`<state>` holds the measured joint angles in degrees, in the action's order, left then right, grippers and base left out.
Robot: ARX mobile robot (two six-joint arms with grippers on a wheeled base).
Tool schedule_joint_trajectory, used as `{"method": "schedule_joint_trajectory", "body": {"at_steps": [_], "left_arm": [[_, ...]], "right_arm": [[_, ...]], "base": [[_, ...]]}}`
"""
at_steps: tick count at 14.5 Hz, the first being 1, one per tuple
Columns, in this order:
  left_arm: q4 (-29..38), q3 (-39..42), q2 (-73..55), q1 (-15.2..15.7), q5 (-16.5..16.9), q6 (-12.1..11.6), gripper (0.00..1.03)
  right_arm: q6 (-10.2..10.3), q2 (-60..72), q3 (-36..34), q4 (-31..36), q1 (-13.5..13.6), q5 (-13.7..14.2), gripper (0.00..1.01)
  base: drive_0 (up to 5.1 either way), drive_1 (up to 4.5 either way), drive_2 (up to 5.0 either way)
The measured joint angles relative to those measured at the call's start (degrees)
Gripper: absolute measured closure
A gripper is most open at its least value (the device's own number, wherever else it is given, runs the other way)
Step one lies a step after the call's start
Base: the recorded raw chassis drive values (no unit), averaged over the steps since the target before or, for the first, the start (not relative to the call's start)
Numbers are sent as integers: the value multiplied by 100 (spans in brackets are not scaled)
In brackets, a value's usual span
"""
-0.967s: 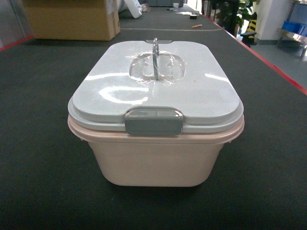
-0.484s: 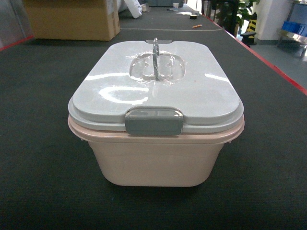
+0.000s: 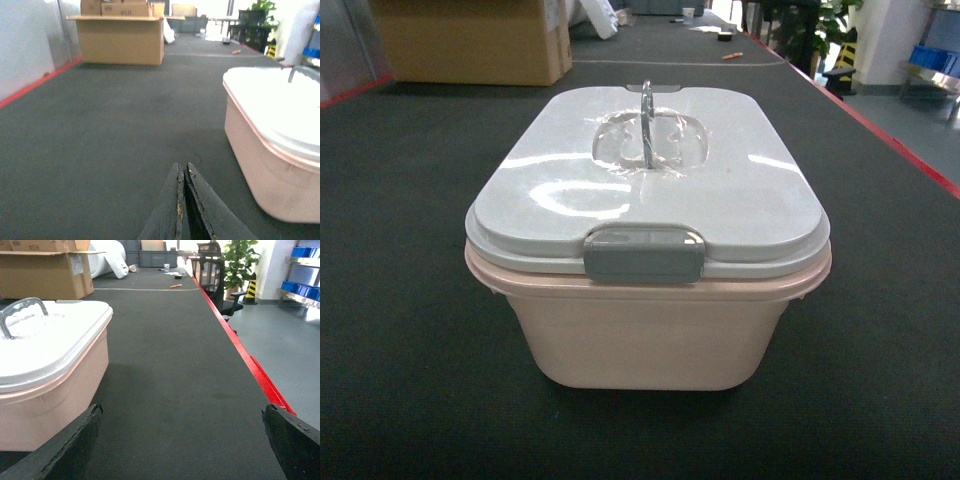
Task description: Pick capacitor and pack into box
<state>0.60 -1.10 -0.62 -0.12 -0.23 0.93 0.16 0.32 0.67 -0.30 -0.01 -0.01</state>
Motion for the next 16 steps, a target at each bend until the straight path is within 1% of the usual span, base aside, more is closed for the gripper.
{"method": "schedule_joint_trajectory", "body": {"at_steps": [1, 2, 3, 5, 9, 10, 16], "left_arm": [[-120, 33, 0, 0, 9, 0, 101], [-66, 33, 2, 0, 22, -4, 101], [-90, 33, 2, 0, 20, -2, 91], [-87, 33, 0, 0, 22, -2, 59], [-85, 33, 2, 0, 22, -4, 7], [-85, 33, 2, 0, 22, -11, 4], [-85, 33, 2, 0, 22, -11, 5]], "right_arm": [[-2, 0, 0, 2, 0, 2, 3], [-2, 0, 0, -4, 0, 4, 3], [-2, -2, 0, 2, 0, 2, 3], [-2, -2, 0, 0, 0, 0, 3], [-2, 0, 0, 2, 0, 2, 3], [-2, 0, 0, 2, 0, 2, 3], [-2, 0, 0, 0, 0, 2, 3]], "base": [[0, 0, 0], [0, 0, 0], [0, 0, 0], [0, 0, 0], [0, 0, 0], [0, 0, 0], [0, 0, 0]]}}
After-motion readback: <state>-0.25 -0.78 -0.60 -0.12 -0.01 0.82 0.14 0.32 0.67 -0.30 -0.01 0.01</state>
